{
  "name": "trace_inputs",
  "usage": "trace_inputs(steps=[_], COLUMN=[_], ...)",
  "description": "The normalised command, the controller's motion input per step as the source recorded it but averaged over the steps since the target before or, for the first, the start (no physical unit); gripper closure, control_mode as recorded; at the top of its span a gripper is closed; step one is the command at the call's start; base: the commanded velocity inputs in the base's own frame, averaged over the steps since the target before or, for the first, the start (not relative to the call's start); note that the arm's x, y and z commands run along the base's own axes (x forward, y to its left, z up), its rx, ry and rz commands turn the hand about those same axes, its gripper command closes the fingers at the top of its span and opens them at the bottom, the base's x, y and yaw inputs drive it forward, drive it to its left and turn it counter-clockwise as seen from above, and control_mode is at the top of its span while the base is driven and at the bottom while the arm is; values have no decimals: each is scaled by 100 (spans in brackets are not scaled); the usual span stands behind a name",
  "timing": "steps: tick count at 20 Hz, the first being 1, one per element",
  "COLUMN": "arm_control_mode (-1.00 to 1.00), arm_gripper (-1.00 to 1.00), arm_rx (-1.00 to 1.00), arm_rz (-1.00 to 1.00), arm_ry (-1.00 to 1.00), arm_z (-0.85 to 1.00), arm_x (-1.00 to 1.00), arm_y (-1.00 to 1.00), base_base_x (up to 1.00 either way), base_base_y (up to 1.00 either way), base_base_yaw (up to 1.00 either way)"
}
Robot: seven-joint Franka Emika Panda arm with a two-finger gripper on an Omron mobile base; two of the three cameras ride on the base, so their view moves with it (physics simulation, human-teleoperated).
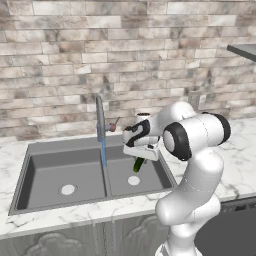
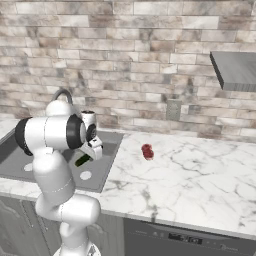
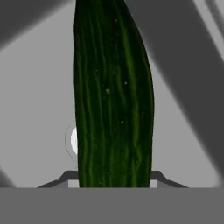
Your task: Turn on the sink faucet. Then move the cucumber from the counter to the sink. Turn off the sink. Move the vegetable from the sink to the pot next to the stove. Finally move the pot to the rear left burner.
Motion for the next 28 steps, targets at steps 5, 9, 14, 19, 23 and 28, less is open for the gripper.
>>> trace_inputs(steps=[5, 9, 14, 19, 23, 28], arm_control_mode=[-100, -100, -100, -100, -100, -100], arm_gripper=[100, 100, 100, 100, 100, -100], arm_rx=[0, 0, 0, 0, 0, 0], arm_rz=[2, 2, 1, 1, 1, 1], arm_ry=[0, 0, 0, 0, 1, 3], arm_z=[-44, -38, -29, -27, -25, -24], arm_x=[23, 18, 14, 9, 11, 18], arm_y=[5, 0, 3, 3, 5, 15], base_base_x=[0, 0, 0, 0, 0, 0], base_base_y=[0, 0, 0, 0, 0, 0], base_base_yaw=[0, 0, 0, 0, 0, 0])
